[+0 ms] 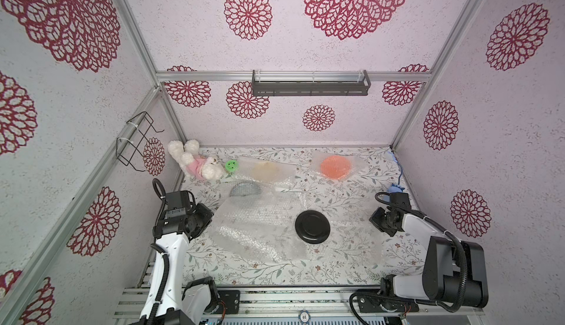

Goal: Unpack dinner plates from bubble wrap
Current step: Unwrap the bubble wrap at the center of the board.

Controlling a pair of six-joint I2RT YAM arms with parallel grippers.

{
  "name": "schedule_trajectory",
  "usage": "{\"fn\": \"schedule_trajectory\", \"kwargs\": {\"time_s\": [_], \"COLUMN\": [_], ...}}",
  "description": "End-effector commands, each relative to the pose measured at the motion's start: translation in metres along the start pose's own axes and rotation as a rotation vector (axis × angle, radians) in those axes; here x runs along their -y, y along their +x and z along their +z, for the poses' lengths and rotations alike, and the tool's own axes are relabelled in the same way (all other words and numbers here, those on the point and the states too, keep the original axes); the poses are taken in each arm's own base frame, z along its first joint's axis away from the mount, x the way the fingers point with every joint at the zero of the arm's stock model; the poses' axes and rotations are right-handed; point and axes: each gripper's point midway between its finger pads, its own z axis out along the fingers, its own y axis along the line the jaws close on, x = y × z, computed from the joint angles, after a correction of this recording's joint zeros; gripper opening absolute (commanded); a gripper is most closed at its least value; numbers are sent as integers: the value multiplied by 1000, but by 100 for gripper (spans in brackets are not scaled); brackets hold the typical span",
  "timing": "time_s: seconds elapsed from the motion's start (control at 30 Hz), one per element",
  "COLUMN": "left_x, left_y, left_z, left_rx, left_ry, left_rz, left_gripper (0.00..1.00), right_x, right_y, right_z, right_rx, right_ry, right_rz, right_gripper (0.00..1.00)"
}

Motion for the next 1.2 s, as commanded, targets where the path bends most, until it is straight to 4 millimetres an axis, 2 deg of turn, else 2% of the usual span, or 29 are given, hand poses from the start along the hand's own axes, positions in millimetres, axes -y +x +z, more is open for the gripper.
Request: {"fn": "schedule_trajectory", "kwargs": {"time_s": [0.0, 0.1, 0.27, 0.4, 0.6, 0.7, 0.77, 0.83, 0.93, 1.0, 1.03, 1.1, 1.17], "left_x": [-7, -11, -32, -42, -49, -52, -53, -57, -62, -61, -60, -56, -51], "left_y": [0, 1, -6, -10, -16, -18, -17, -17, -18, -24, -28, -39, -48], "left_z": [-2, 5, 14, 15, 17, 22, 27, 33, 42, 42, 39, 32, 24], "left_rx": [10, 4, 29, 61, 91, 78, 66, 68, 67, 60, 67, 99, 127], "left_ry": [-38, -60, -180, -233, -267, -297, -303, -312, -329, -332, -330, -306, -252], "left_rz": [-20, -28, -53, -77, -76, -70, -81, -89, -95, -103, -107, -127, -151], "left_gripper": [0, 0, 0, 0, 0, 0, 0, 0, 0, 7, 12, 30, 60], "right_x": [9, 19, 44, 60, 66, 61, 59, 57, 53, 56, 58, 60, 61], "right_y": [-19, -27, -40, -48, -55, -59, -61, -63, -64, -66, -68, -74, -82], "right_z": [-17, -19, -23, -26, -22, -19, -18, -17, -15, -19, -22, -30, -40], "right_rx": [55, 64, 86, 107, 124, 127, 134, 145, 154, 159, 172, 208, 242], "right_ry": [24, 35, 56, 55, 42, 12, -5, -17, -51, -31, -20, -18, -14], "right_rz": [19, 61, 162, 239, 287, 300, 311, 321, 318, 307, 307, 322, 344], "right_gripper": [0, 0, 0, 0, 0, 0, 7, 17, 43, 59, 66, 79, 91]}}
